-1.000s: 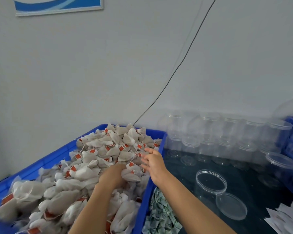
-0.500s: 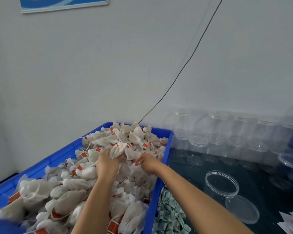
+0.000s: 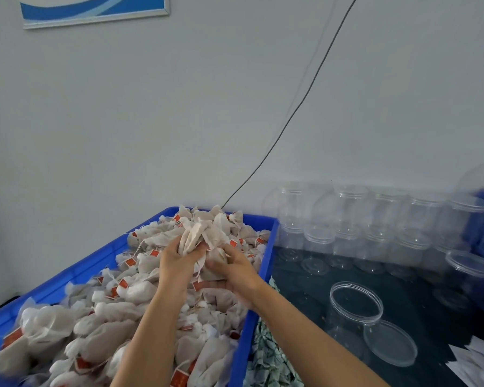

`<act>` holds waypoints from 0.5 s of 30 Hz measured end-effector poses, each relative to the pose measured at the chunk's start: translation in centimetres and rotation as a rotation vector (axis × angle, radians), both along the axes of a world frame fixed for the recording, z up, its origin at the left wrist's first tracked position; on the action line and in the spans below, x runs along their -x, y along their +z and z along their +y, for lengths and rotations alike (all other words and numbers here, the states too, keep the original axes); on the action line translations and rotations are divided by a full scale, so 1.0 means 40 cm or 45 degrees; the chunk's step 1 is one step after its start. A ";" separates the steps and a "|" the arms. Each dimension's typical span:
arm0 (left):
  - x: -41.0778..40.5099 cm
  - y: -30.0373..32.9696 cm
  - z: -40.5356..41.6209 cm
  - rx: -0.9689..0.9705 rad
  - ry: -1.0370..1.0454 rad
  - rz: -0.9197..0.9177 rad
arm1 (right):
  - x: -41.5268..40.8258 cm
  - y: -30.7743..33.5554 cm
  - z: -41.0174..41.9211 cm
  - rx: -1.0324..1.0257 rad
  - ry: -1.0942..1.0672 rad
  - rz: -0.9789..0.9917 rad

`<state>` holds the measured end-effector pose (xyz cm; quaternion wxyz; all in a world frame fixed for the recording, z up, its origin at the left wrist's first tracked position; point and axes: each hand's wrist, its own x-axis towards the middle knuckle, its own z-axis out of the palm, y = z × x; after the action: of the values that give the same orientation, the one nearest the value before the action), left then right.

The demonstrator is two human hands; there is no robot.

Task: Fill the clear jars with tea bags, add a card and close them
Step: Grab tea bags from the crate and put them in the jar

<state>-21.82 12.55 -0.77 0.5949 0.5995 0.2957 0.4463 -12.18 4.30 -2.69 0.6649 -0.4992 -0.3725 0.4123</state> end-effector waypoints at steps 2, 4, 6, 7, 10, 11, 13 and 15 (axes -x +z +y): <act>-0.001 -0.002 -0.012 -0.166 0.053 0.069 | -0.002 -0.003 -0.004 0.025 -0.041 0.017; 0.000 0.000 -0.020 -0.277 0.105 0.116 | -0.003 -0.006 -0.009 0.055 -0.105 0.005; 0.003 0.003 -0.020 -0.261 0.125 0.070 | -0.003 -0.007 -0.014 0.045 -0.137 0.022; 0.005 0.004 -0.020 -0.209 0.135 0.028 | -0.003 -0.007 -0.016 0.036 -0.134 0.032; 0.011 0.006 -0.016 -0.043 0.189 -0.096 | 0.001 0.001 -0.021 0.077 -0.105 0.017; 0.013 0.004 -0.013 -0.005 0.198 -0.116 | 0.003 0.003 -0.020 0.096 -0.093 -0.003; 0.016 -0.002 -0.007 0.066 0.206 -0.140 | 0.008 0.006 -0.016 0.120 -0.084 -0.036; 0.018 -0.005 -0.003 0.111 0.220 -0.169 | 0.012 0.007 -0.011 0.141 -0.095 -0.055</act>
<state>-22.53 12.44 -0.97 0.5981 0.5145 0.3255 0.5212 -12.68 3.86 -2.41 0.6431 -0.5575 -0.3443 0.3963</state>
